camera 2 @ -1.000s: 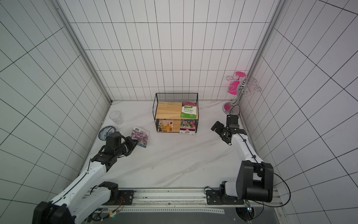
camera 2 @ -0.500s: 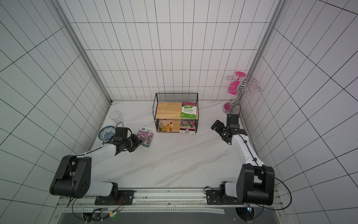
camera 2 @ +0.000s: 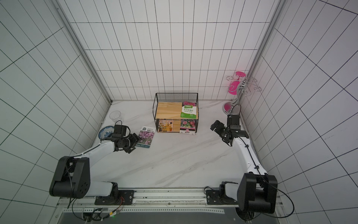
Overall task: Take the seed bag off the shelf
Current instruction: Place the seed packet at the center of the board, then adjust the shelf at the center of the board.
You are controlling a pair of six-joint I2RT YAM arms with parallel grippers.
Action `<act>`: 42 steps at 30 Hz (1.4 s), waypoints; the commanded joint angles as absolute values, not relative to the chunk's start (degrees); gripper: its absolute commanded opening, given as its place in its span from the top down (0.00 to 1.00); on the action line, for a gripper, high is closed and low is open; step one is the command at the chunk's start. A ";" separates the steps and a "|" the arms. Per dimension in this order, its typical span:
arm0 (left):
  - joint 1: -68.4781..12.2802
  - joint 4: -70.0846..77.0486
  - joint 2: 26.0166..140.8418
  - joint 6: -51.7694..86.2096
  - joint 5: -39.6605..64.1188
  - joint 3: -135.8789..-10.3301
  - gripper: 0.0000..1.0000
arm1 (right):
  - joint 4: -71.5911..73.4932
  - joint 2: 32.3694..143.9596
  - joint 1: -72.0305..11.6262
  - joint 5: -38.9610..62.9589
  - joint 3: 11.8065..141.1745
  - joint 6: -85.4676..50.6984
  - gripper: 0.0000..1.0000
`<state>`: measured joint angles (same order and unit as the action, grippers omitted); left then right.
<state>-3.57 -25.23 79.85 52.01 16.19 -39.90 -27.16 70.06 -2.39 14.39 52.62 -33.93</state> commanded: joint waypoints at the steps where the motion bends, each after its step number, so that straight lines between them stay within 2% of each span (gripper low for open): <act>1: -2.38 -33.40 76.60 50.77 12.37 -42.56 0.04 | -32.37 65.61 -3.33 14.43 53.73 -35.36 0.01; 10: 1.35 -42.88 72.88 47.22 9.97 -49.15 0.02 | -39.11 55.55 -7.73 13.76 55.10 -45.43 0.01; 15: 1.34 -41.41 74.25 47.22 11.47 -50.62 0.02 | -36.70 55.55 -12.36 12.45 55.64 -51.95 0.02; 23: 1.16 -39.55 76.42 47.32 12.30 -51.10 0.02 | -30.69 65.55 -24.70 4.57 62.85 -60.18 0.01; 29: 0.97 -39.27 75.36 46.44 12.38 -50.85 0.02 | -30.37 75.41 -33.62 -7.20 71.74 -68.54 0.02; 37: 0.89 -38.75 72.41 45.18 12.57 -49.45 0.02 | -33.06 88.73 -37.53 -11.97 83.62 -74.90 0.02; 42: 0.93 -38.76 71.21 44.42 12.57 -48.78 0.02 | -35.49 92.04 -37.88 -13.94 85.93 -81.81 0.01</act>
<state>1.17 -39.68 72.47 45.91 12.45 -49.45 -32.01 91.29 -37.30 -10.24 83.55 -76.64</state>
